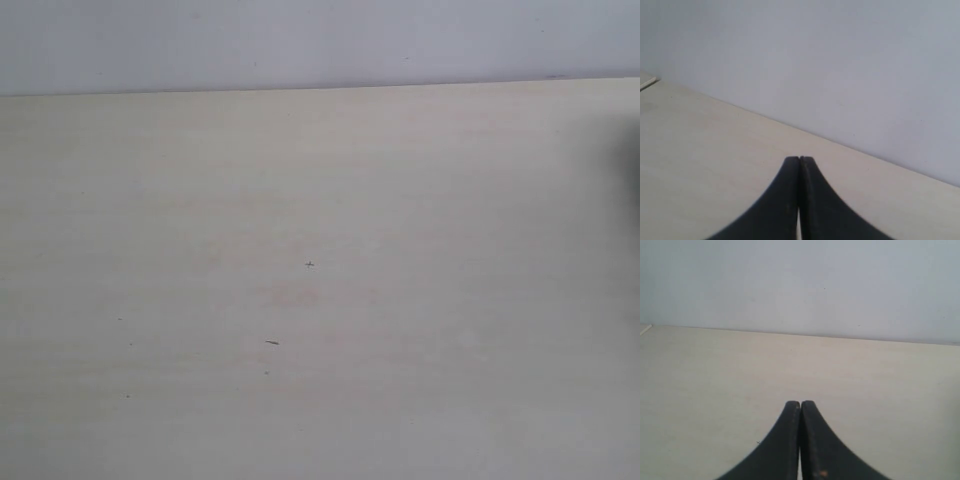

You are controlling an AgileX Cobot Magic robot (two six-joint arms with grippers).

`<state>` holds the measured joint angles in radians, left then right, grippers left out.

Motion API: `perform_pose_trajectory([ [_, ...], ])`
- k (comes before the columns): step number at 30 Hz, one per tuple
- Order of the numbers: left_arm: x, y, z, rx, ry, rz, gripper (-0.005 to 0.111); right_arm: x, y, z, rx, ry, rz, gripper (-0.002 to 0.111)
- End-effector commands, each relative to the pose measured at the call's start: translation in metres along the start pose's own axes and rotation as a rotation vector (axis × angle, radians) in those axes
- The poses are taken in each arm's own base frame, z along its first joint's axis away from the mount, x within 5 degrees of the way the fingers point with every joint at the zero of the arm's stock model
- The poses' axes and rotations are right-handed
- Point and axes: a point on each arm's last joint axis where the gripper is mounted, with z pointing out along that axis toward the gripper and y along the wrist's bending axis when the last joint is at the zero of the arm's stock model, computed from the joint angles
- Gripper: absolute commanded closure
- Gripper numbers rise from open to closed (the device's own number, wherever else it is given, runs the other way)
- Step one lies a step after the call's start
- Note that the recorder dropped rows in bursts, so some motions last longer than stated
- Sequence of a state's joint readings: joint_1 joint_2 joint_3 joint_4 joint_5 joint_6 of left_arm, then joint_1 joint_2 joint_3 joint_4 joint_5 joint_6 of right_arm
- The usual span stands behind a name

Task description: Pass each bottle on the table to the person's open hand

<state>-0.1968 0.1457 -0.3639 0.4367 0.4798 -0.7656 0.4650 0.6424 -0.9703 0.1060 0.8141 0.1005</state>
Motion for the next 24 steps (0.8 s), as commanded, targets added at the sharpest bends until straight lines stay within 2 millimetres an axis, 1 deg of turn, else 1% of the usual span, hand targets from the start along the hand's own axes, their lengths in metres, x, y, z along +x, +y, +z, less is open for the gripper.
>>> perform_pose_trajectory([
  [1, 0.006, 0.002, 0.001, -0.002, 0.019, -0.004, 0.107, 0.0, 0.0, 0.0, -0.002, -0.014, 0.003, 0.108],
  [3, 0.015, 0.002, 0.003, 0.007, 0.055, 0.038, 0.107, 0.0, 0.0, 0.0, -0.002, -0.016, 0.003, 0.108],
  [5, 0.028, 0.002, 0.007, 0.053, 0.071, 0.13, 0.107, -0.001, 0.0, 0.0, -0.003, -0.026, 0.003, 0.108],
  [8, 0.042, -0.001, 0.01, 0.149, 0.007, 0.19, 0.107, -0.001, 0.0, 0.0, -0.003, -0.026, 0.003, 0.108],
  [9, 0.044, -0.002, 0.01, 0.173, -0.035, 0.195, 0.107, -0.001, 0.0, 0.0, -0.003, -0.026, 0.003, 0.108],
  [11, 0.053, 0.001, 0.011, 0.186, -0.06, 0.192, 0.107, -0.001, 0.0, 0.0, -0.003, -0.026, 0.003, 0.108],
  [14, 0.065, 0.005, 0.013, 0.18, -0.037, 0.199, 0.107, -0.001, 0.0, 0.0, -0.003, -0.026, 0.003, 0.108],
  [19, 0.073, 0.008, 0.013, 0.177, -0.029, 0.21, 0.107, -0.001, 0.0, 0.0, -0.003, -0.026, 0.003, 0.108],
  [24, 0.088, 0.013, 0.017, 0.165, 0.018, 0.212, 0.107, -0.001, 0.0, 0.0, -0.003, -0.026, 0.003, 0.108],
])
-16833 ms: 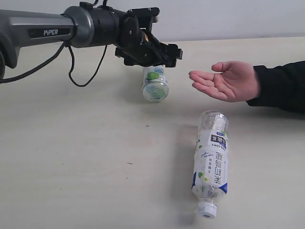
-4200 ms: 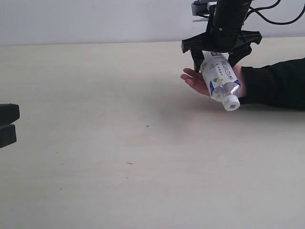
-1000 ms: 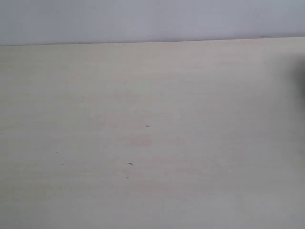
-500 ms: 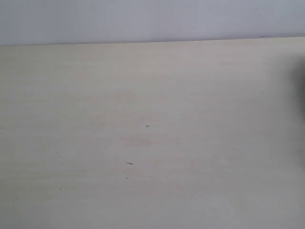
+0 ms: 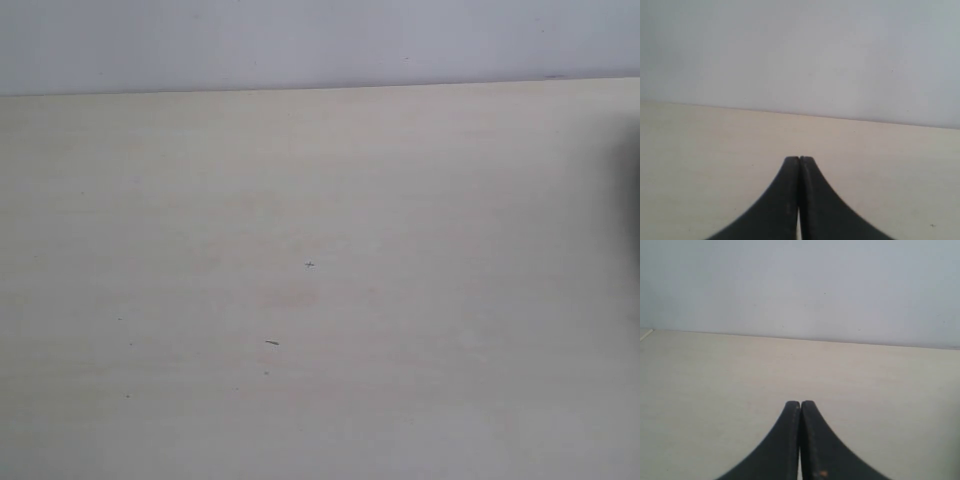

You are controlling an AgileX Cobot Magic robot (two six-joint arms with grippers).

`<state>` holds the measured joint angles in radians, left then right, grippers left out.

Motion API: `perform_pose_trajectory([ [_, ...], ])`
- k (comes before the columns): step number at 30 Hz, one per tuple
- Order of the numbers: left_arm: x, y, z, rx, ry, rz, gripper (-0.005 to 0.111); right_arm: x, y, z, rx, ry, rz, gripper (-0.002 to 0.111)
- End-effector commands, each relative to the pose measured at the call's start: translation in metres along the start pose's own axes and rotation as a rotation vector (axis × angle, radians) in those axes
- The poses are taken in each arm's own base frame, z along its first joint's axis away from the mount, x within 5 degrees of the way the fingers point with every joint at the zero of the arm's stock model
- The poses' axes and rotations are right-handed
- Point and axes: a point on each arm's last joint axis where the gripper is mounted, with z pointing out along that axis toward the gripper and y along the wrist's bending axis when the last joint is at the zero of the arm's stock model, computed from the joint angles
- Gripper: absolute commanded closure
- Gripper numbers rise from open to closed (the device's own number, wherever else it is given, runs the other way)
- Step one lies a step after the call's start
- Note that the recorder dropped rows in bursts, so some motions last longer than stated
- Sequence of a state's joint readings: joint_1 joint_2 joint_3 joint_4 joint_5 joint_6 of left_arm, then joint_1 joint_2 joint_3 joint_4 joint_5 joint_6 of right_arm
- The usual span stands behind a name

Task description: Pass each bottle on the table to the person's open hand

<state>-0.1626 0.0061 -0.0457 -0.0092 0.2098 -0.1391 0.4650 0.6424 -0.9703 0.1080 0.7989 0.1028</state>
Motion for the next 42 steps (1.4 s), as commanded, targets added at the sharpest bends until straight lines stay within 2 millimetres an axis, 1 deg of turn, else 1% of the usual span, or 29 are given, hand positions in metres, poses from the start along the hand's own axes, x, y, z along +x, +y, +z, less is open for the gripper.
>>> perform_pose_trajectory([
  [1, 0.014, 0.002, 0.002, -0.006, 0.037, -0.006, 0.107, 0.0, 0.0, 0.0, 0.0, -0.01, -0.001, 0.108],
  [4, 0.016, 0.002, 0.003, -0.008, 0.048, -0.006, 0.107, 0.0, 0.0, 0.0, 0.0, -0.01, -0.001, 0.108],
  [6, 0.019, 0.003, 0.002, -0.015, 0.089, 0.001, 0.107, 0.0, 0.0, 0.0, 0.0, -0.01, -0.001, 0.108],
  [14, 0.021, 0.003, 0.002, -0.017, 0.102, 0.005, 0.107, 0.0, 0.0, 0.0, 0.0, -0.01, -0.001, 0.108],
  [20, 0.028, 0.004, 0.001, -0.024, 0.185, 0.056, 0.107, 0.0, 0.0, 0.0, 0.0, -0.01, -0.001, 0.108],
  [29, 0.028, 0.004, 0.001, -0.028, 0.184, 0.056, 0.107, 0.0, 0.0, 0.0, 0.0, -0.01, -0.001, 0.108],
  [36, 0.027, 0.01, 0.001, -0.131, 0.172, 0.046, 0.107, 0.0, 0.0, 0.0, 0.0, -0.01, -0.001, 0.108],
  [42, 0.027, 0.01, 0.001, -0.137, 0.172, 0.045, 0.107, 0.0, 0.0, 0.0, 0.0, -0.01, -0.001, 0.108],
])
